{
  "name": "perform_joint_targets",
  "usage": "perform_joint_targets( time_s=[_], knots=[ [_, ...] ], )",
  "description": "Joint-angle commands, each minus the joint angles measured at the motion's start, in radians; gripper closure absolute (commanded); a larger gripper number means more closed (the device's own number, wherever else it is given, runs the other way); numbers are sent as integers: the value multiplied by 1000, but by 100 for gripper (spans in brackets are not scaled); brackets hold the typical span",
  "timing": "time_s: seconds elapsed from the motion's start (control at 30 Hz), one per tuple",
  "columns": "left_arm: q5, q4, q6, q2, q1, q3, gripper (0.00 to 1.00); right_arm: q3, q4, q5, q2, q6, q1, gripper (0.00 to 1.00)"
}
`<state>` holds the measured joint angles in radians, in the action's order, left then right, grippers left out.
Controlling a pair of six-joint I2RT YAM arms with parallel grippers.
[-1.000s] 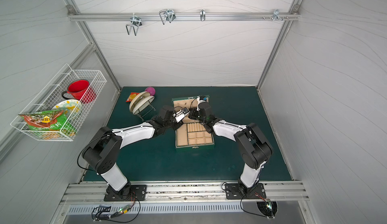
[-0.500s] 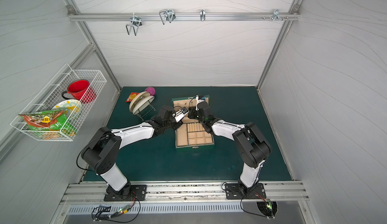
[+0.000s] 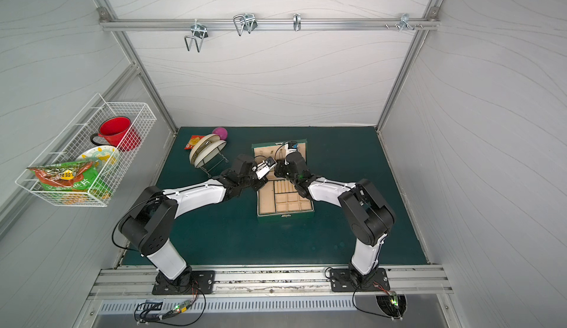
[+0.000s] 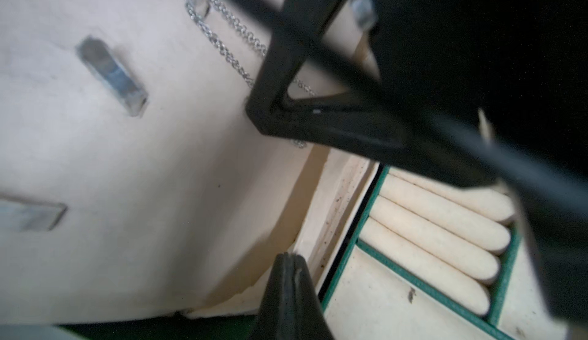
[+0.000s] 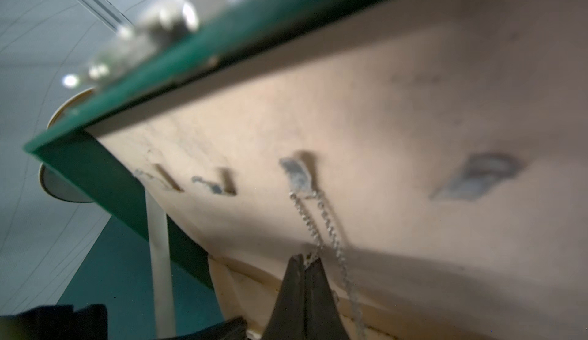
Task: Put jewelry chain into jewelry box
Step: Adjust the necklace at the jewelry box clasp.
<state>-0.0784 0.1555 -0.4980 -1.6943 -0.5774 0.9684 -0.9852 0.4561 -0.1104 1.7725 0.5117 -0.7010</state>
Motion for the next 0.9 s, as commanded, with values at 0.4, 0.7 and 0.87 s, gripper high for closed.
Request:
perform_joint_targets(
  time_s=[0.4,0.7,0.87],
  knots=[
    [-44,13,-7,27,-19,-5,100,71,43,-66,12,-41,-33,100],
    [-35,7,10,18,-19,7,100,67,19,-23,-35,-44,-32,91],
    [-31,10,21,14,-18,12,100,86,-2,14,-93,-45,-32,65]
  ],
)
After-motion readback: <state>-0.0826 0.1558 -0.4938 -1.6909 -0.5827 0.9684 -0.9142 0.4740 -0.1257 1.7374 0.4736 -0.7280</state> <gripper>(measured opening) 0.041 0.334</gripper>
